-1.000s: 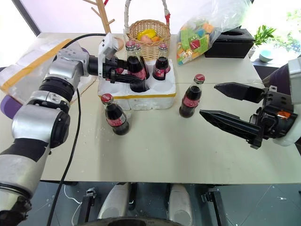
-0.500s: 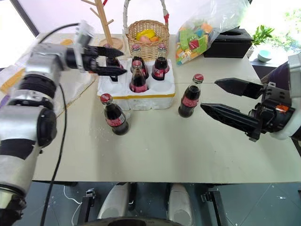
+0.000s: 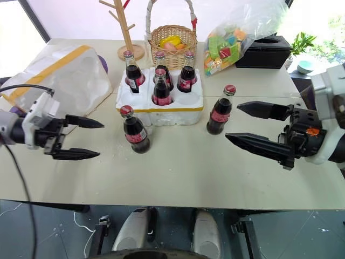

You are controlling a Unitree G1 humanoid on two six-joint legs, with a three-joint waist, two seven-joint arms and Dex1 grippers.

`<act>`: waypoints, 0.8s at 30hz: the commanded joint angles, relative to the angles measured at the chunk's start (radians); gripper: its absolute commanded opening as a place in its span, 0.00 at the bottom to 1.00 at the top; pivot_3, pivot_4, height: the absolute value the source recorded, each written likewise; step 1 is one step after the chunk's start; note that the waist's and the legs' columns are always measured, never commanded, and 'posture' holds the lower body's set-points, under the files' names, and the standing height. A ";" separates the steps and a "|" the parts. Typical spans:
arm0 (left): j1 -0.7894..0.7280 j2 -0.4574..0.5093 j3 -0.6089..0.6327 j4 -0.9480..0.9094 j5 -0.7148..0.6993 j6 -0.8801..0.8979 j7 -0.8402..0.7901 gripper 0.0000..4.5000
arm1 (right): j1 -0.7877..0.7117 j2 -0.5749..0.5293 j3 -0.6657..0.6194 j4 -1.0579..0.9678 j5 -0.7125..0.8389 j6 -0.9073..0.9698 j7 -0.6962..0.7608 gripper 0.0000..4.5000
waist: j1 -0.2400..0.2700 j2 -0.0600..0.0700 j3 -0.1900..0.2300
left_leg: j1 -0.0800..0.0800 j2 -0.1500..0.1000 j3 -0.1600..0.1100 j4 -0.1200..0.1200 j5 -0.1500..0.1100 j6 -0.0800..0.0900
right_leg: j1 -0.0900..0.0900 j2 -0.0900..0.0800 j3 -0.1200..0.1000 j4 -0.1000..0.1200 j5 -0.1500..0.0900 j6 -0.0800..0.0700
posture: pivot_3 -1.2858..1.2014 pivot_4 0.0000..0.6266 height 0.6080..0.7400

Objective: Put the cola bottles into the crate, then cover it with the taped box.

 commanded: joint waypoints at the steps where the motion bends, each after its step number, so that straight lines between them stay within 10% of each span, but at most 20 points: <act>1: -0.024 -0.073 -0.014 -0.039 0.007 -0.011 0.112 0.99 | -0.030 -0.015 -0.002 0.006 -0.016 -0.020 0.020 1.00 | -0.001 0.000 0.000 | 0.000 0.000 0.002 0.000 0.000 0.000 | 0.000 0.000 0.000 -0.001 0.000 0.000 | 0.52 0.24 1.00; 15: -0.137 -0.251 -0.221 0.094 0.126 -0.071 0.151 0.99 | -0.074 0.012 0.005 0.031 0.005 -0.018 -0.041 1.00 | -0.003 -0.001 0.000 | -0.001 0.001 0.003 -0.001 0.000 0.001 | -0.003 0.004 0.001 0.002 0.003 -0.001 | 0.52 0.24 1.00; 20: -0.143 -0.192 -0.190 0.087 0.091 -0.020 0.108 0.60 | -0.107 0.025 0.025 0.050 0.007 -0.027 -0.080 1.00 | -0.005 -0.001 0.000 | -0.001 0.001 0.003 -0.002 0.000 0.001 | -0.003 0.004 0.002 0.002 0.002 -0.001 | 0.52 0.24 1.00; 24: -0.212 -0.118 -0.098 0.081 -0.054 0.135 0.062 0.60 | -0.114 0.035 0.034 0.055 -0.006 -0.025 -0.087 1.00 | -0.005 -0.001 0.001 | -0.001 0.002 0.003 -0.002 0.000 0.001 | -0.004 0.004 0.002 0.002 0.002 -0.001 | 0.52 0.24 1.00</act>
